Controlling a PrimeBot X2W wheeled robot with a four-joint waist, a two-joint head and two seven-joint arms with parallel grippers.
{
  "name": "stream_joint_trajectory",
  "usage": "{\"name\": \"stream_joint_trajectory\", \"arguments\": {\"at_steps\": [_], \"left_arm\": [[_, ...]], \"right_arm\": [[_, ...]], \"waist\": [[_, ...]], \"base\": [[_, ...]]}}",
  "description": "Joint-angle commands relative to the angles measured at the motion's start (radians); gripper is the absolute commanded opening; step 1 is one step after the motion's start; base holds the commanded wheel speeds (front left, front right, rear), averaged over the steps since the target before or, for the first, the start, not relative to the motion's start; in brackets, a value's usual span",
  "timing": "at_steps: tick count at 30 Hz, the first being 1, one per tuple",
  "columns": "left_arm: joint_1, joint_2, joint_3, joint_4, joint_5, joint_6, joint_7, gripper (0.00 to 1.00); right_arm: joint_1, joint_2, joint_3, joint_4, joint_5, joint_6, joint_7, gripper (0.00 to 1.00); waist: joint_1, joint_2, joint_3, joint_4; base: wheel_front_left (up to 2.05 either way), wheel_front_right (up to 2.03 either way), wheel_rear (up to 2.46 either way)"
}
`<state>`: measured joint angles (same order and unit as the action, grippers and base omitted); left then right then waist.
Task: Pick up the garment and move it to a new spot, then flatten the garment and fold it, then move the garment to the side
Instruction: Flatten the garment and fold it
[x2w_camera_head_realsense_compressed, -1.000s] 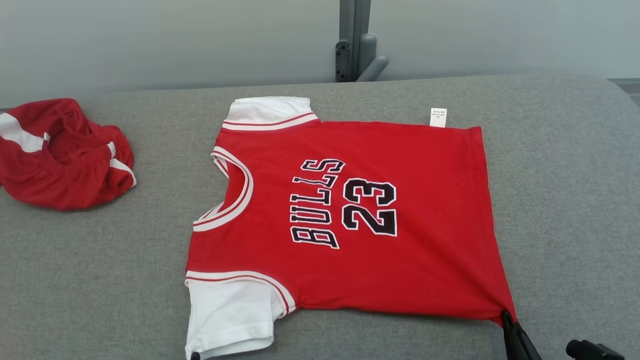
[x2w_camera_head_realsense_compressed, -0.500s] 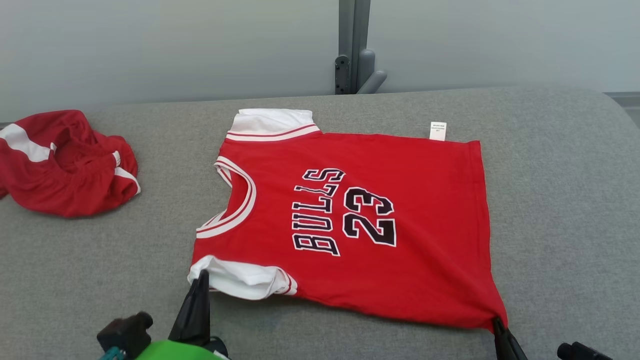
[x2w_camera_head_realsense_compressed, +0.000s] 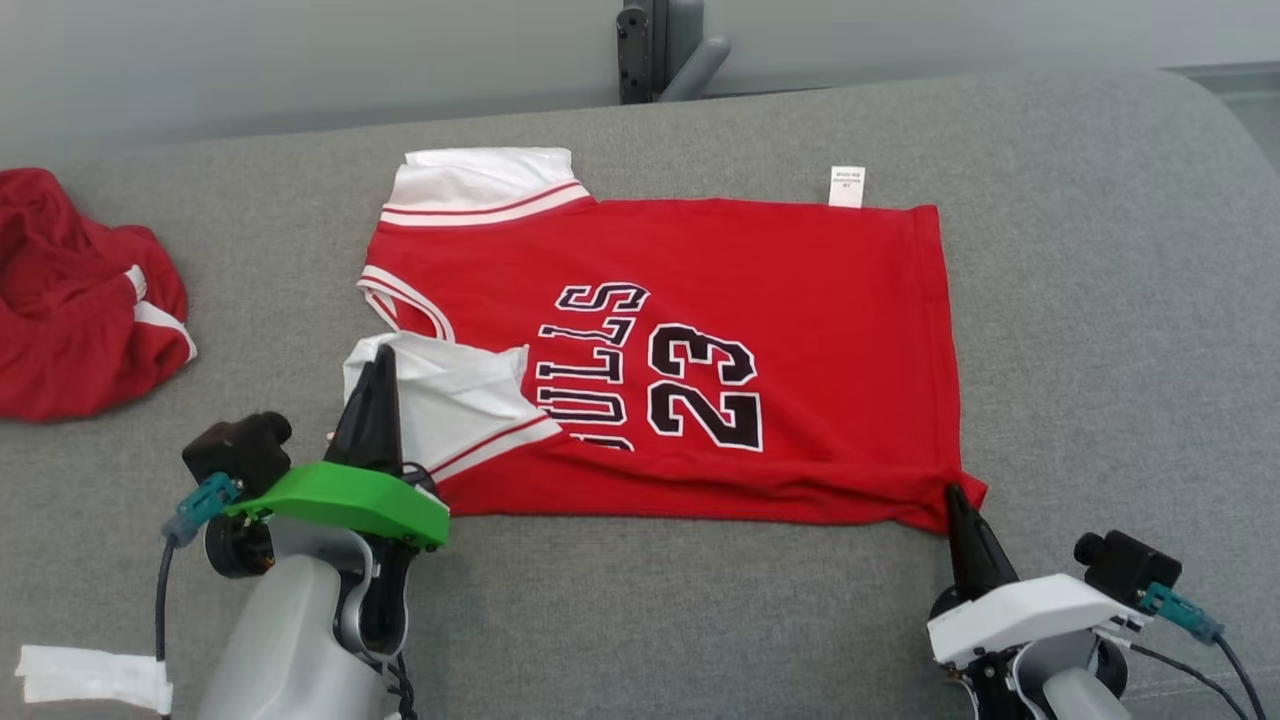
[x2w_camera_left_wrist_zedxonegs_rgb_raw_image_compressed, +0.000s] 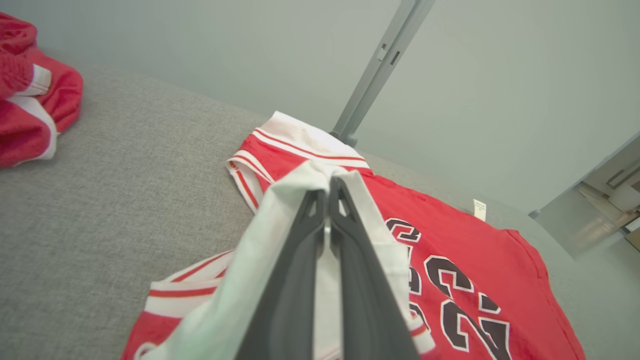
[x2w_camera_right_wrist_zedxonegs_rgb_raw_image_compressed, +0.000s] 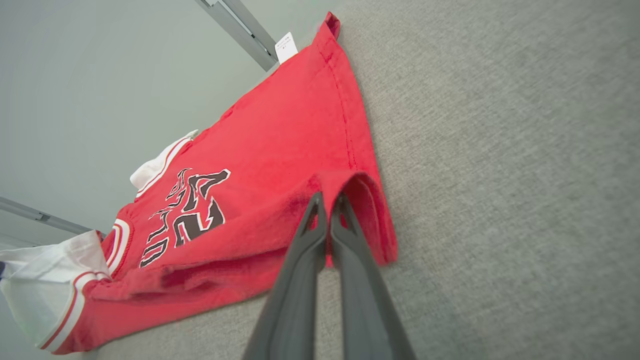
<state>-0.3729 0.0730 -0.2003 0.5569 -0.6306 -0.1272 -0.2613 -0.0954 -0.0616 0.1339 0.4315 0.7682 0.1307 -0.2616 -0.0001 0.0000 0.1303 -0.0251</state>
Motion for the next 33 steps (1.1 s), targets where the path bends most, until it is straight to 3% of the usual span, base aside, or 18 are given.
{"name": "stream_joint_trajectory", "arguments": {"at_steps": [1,17,18,19,20,21,22,23,29,33], "left_arm": [[-0.032,-0.001,0.012,0.008,0.010,-0.003,-0.004,0.00],[-0.110,-0.017,0.080,0.035,0.080,-0.004,-0.004,0.00],[-0.110,-0.018,0.093,0.034,0.088,-0.004,-0.004,0.00],[-0.111,-0.018,0.101,0.035,0.092,-0.004,-0.004,0.00],[-0.113,-0.019,0.107,0.036,0.093,-0.004,-0.004,0.00],[-0.115,-0.020,0.110,0.038,0.097,-0.004,-0.004,0.04],[-0.117,-0.020,0.112,0.039,0.100,-0.004,-0.004,0.38],[-0.120,-0.021,0.106,0.037,0.101,-0.004,-0.004,0.98],[-0.101,-0.020,0.000,-0.029,0.038,-0.004,-0.004,1.00],[-0.049,-0.014,0.001,-0.076,0.018,-0.004,-0.004,1.00]], "right_arm": [[-0.029,0.002,0.006,0.010,0.003,0.000,-0.002,0.00],[-0.222,0.010,0.028,0.127,-0.017,0.000,-0.004,0.02],[-0.239,0.010,0.028,0.139,-0.029,0.000,-0.004,0.47],[-0.246,0.010,0.028,0.143,-0.031,0.000,-0.004,0.99],[-0.251,0.011,0.028,0.145,-0.033,0.000,-0.004,1.00],[-0.255,0.010,0.025,0.144,-0.034,0.000,-0.004,1.00],[-0.257,0.010,0.019,0.142,-0.039,0.000,-0.004,1.00],[-0.258,0.010,0.014,0.138,-0.047,0.000,-0.004,1.00],[-0.223,0.010,-0.030,0.067,-0.101,0.000,-0.004,1.00],[-0.178,0.010,-0.081,-0.005,-0.143,0.000,-0.004,1.00]], "waist": [[0.0001,0.0000,0.063,-0.035],[0.0001,0.0000,0.126,-0.064],[0.0001,0.0000,0.125,-0.062],[0.0001,0.0000,0.125,-0.060],[0.0001,0.0000,0.124,-0.058],[0.0001,0.0000,0.123,-0.056],[0.0001,0.0000,0.122,-0.054],[0.0001,0.0000,0.121,-0.052],[0.0001,0.0000,0.107,-0.043],[0.0001,0.0000,0.088,-0.033]], "base": [[0.00,0.00,0.00],[0.00,0.00,0.00],[0.00,0.00,0.00],[0.00,0.00,0.00],[0.00,0.00,0.00],[0.00,0.00,0.00],[0.00,0.00,0.00],[0.00,0.00,0.00],[0.00,0.00,0.00],[0.00,0.00,0.00]]}}
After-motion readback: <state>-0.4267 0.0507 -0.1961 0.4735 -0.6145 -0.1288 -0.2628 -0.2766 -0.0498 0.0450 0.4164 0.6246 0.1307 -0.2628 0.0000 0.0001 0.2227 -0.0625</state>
